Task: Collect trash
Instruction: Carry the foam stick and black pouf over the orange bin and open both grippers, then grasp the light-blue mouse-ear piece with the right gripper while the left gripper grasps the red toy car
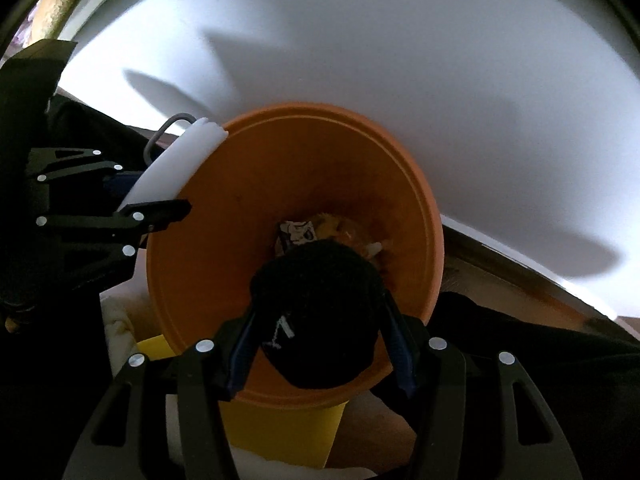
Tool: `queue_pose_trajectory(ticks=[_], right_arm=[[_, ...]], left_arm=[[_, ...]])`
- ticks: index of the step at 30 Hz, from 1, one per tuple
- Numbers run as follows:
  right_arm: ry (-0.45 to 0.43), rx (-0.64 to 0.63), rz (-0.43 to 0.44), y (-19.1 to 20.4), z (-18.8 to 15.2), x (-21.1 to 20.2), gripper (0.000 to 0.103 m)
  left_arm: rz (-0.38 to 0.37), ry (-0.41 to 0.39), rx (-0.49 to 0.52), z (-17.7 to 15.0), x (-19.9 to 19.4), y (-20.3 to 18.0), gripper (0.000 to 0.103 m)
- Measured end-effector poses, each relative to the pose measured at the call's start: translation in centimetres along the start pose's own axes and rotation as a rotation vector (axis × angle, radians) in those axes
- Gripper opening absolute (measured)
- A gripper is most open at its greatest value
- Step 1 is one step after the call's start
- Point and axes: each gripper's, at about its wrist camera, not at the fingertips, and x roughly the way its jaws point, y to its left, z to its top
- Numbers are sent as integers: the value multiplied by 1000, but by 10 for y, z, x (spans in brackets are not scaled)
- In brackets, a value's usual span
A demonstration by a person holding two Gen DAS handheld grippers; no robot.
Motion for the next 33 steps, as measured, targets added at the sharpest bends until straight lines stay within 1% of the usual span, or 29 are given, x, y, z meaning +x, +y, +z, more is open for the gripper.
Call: queue_pose_trajectory(ticks=[1,2,3,4,6,8,11,12,13,15,16,18,21,22,24,26,27,29,30,31,32,33], right_arm=[[5,2,-1,0,0,1,60],[9,6,-6,-1,1,2,62],[12,11,-10,-2,1,2,67],[5,15,-11,-2,2,1,70],[-11,30,-10,-3,2,-2,71],[-23,46,-8,-7,0,-5,71],[-40,71,-9,-9,-3,-11,71],[-46,75,-10,-10,-3,-13,71],[-55,79,-14,-10,-4,-18,71],[-69,72,-25,-7,-6,-27,71],[-81,61,-34,-6,-9,-35,71],[-103,40,-53,-3,-13,-51,72],[-138,5,-82,6,-12,-81,75],[-159,-11,-80,3,-14,-97,76],[-195,-35,-68,-2,-11,-122,76],[-252,-56,-35,0,-3,-155,76],[-278,-60,-17,-4,-2,-172,76],[-357,-68,12,-7,14,-204,77],[-401,-70,23,-10,27,-220,80],[-437,-70,23,-12,37,-229,82],[-481,-68,11,-15,52,-240,82],[-503,-66,2,-14,63,-242,82]], left_arm=[[6,0,-1,0,0,-2,36],[6,4,1,2,1,-2,53],[12,2,3,2,1,-4,69],[22,-12,9,2,-1,-5,72],[27,-29,21,2,-4,-9,72],[41,-26,29,2,-3,-13,72],[39,-22,20,4,-2,-10,72],[34,-26,13,4,-4,-10,72],[29,-30,11,1,-11,0,72],[9,-44,8,0,-19,1,72],[-4,-51,10,-1,-27,9,72],[-26,-76,19,-2,-41,12,72],[5,-140,43,-6,-69,13,72],[8,-176,48,-8,-85,14,72],[2,-232,53,-10,-111,18,72],[6,-310,53,-9,-143,27,72],[17,-361,49,-8,-163,32,75],[43,-444,31,-1,-191,41,81],[53,-477,21,2,-202,46,81],[61,-520,1,9,-216,54,82],[60,-547,-15,15,-224,60,82],[61,-571,-32,23,-230,67,83]])
